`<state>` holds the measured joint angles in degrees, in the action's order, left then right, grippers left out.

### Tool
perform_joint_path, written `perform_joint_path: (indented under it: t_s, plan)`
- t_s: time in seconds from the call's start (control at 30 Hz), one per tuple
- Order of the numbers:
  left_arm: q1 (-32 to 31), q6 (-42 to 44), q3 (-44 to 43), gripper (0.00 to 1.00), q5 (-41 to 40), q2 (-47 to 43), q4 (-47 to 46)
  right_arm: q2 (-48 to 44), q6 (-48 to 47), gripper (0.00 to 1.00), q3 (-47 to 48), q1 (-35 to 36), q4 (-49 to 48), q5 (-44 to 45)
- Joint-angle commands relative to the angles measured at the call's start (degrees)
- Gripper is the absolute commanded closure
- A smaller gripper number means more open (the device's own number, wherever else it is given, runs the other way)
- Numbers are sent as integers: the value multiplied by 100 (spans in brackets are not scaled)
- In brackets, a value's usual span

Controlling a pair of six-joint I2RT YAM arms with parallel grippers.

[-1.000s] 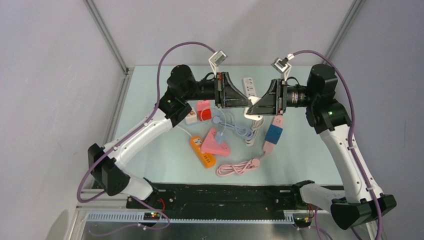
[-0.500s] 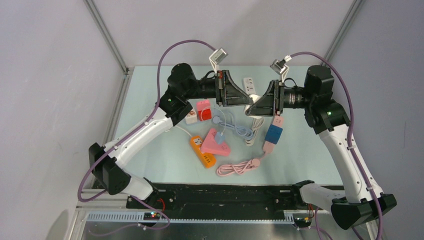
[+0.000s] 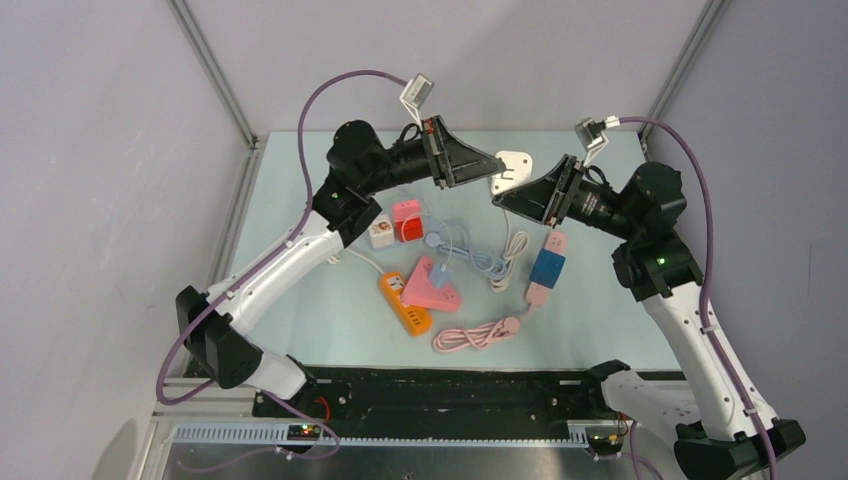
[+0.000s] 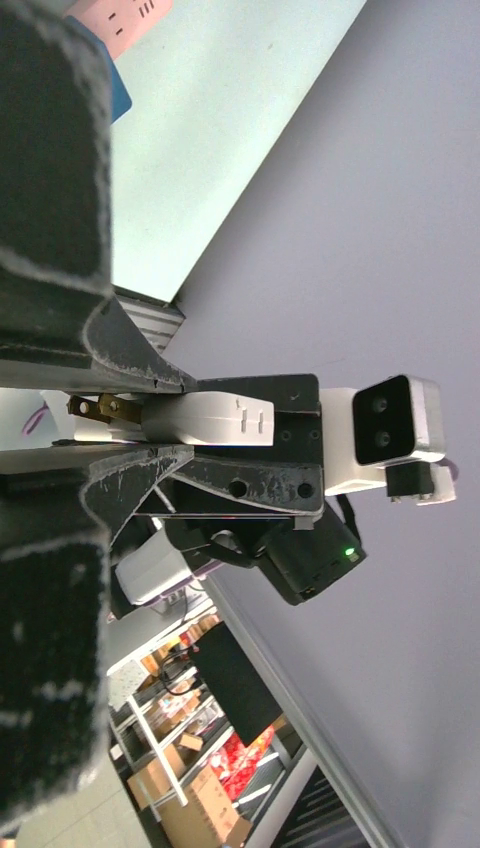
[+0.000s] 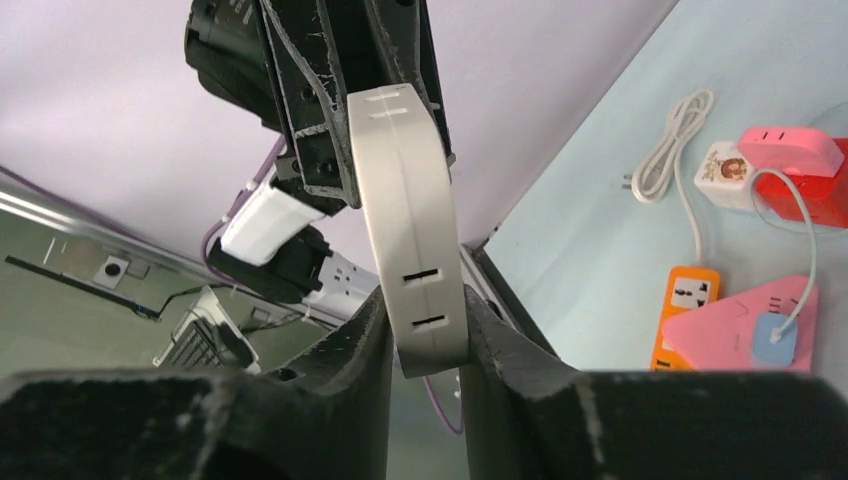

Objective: Insert the plug
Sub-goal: Adjust the plug.

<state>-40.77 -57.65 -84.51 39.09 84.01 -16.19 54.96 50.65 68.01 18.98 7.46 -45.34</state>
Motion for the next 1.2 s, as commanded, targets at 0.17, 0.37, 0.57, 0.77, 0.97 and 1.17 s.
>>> perform_joint_path:
  t_s: [0.17, 0.37, 0.57, 0.77, 0.97, 1.17]
  plan:
    - [-4, -457, -74, 100, -342, -78, -776, -144, 433, 43, -293, 173, -1039, 1067]
    - [-8, -692, 25, 100, -397, -41, -966, -168, 363, 38, -357, 169, -1336, 1335]
    - [16, -793, 136, 100, -470, 2, -1071, -50, 462, 39, -353, 147, -1903, 1157]
    - [51, -836, 159, 100, -476, 53, -1126, 21, 602, 58, -351, 21, -1996, 1103]
    - [68, -821, 165, 85, -468, 145, -1143, 122, 812, 100, -351, -176, -2021, 885]
    - [156, -92, 692, 32, -779, 142, -1034, -126, 379, 100, -348, -967, -530, 1130]
